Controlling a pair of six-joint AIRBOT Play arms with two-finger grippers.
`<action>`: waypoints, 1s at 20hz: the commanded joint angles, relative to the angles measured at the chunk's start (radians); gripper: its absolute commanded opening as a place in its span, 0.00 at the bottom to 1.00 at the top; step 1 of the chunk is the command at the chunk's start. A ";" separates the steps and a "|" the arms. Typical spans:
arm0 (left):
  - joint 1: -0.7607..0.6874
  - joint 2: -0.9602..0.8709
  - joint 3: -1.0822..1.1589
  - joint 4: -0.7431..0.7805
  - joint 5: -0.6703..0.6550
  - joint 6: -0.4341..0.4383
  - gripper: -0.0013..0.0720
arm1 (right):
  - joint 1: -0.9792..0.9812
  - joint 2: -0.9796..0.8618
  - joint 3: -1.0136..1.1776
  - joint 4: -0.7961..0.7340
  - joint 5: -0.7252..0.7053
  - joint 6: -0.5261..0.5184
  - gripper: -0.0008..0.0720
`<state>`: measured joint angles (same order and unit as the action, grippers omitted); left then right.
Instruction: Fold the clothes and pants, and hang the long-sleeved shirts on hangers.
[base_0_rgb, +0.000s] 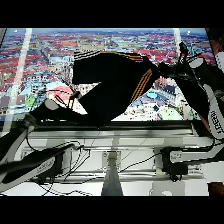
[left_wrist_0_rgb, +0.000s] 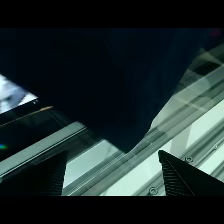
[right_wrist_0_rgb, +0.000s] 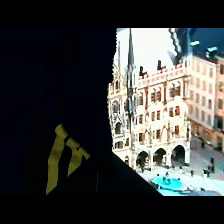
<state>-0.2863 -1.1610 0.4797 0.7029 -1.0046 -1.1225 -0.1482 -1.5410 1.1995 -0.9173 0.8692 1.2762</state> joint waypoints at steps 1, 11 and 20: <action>-0.114 -0.065 -0.018 -0.081 0.135 0.031 0.87 | 0.000 0.000 0.000 -0.003 0.025 0.003 0.05; -0.084 -0.077 0.069 -0.128 -0.031 0.174 0.04 | 0.000 0.046 0.019 -0.008 0.035 -0.014 0.05; 0.512 0.131 0.560 -0.227 -0.389 0.240 0.03 | 0.000 0.406 0.066 -0.184 0.079 -0.013 0.05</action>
<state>0.0246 -1.1088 0.9039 0.5537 -1.3231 -0.8970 -0.1482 -1.2572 1.2594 -1.0767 0.9184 1.2640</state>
